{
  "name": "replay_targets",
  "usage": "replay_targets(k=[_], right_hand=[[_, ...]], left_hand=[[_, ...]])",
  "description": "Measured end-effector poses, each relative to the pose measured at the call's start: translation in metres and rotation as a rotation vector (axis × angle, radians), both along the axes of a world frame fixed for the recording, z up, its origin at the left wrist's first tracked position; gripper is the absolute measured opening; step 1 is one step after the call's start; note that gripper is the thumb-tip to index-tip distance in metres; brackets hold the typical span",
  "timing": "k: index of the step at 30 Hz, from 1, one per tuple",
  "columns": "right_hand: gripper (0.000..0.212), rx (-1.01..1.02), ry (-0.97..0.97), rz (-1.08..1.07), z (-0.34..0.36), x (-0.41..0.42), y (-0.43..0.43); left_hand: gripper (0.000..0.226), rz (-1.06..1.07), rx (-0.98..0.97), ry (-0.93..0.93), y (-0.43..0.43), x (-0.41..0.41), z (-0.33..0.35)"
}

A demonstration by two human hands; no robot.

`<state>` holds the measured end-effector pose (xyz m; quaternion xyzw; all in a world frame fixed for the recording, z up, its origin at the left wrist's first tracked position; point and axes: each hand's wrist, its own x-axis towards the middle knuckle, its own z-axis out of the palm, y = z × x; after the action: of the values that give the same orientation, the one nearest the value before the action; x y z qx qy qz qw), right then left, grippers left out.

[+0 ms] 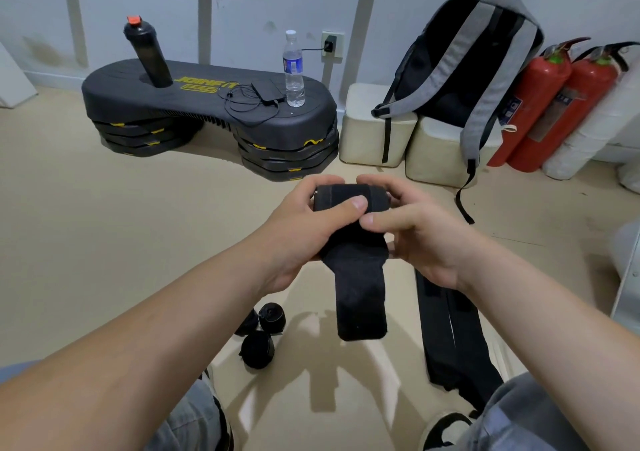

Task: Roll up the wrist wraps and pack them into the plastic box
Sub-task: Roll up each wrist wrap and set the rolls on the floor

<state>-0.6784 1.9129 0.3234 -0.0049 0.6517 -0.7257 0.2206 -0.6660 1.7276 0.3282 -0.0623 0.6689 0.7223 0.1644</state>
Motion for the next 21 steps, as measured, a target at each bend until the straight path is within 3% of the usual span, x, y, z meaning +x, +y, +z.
replay_targets(k=[5, 10, 15, 21], right_hand=[[0.036, -0.097, -0.149, 0.068, 0.0021, 0.0005, -0.0005], [0.049, 0.032, -0.136, 0.057, -0.0005, 0.0027, -0.0024], [0.056, -0.038, -0.124, 0.047, -0.0013, 0.005, -0.0011], [0.044, -0.176, -0.163, -0.003, -0.0033, 0.0041, -0.0017]], left_hand=[[0.055, -0.03, 0.034, 0.069, -0.0069, -0.0022, -0.0029], [0.058, -0.071, -0.005, 0.2, -0.0056, 0.0019, -0.0077], [0.059, -0.142, -0.104, 0.329, -0.0057, 0.0042, -0.0066], [0.066, -0.119, -0.193, 0.341, -0.0058, 0.0029, -0.0061]])
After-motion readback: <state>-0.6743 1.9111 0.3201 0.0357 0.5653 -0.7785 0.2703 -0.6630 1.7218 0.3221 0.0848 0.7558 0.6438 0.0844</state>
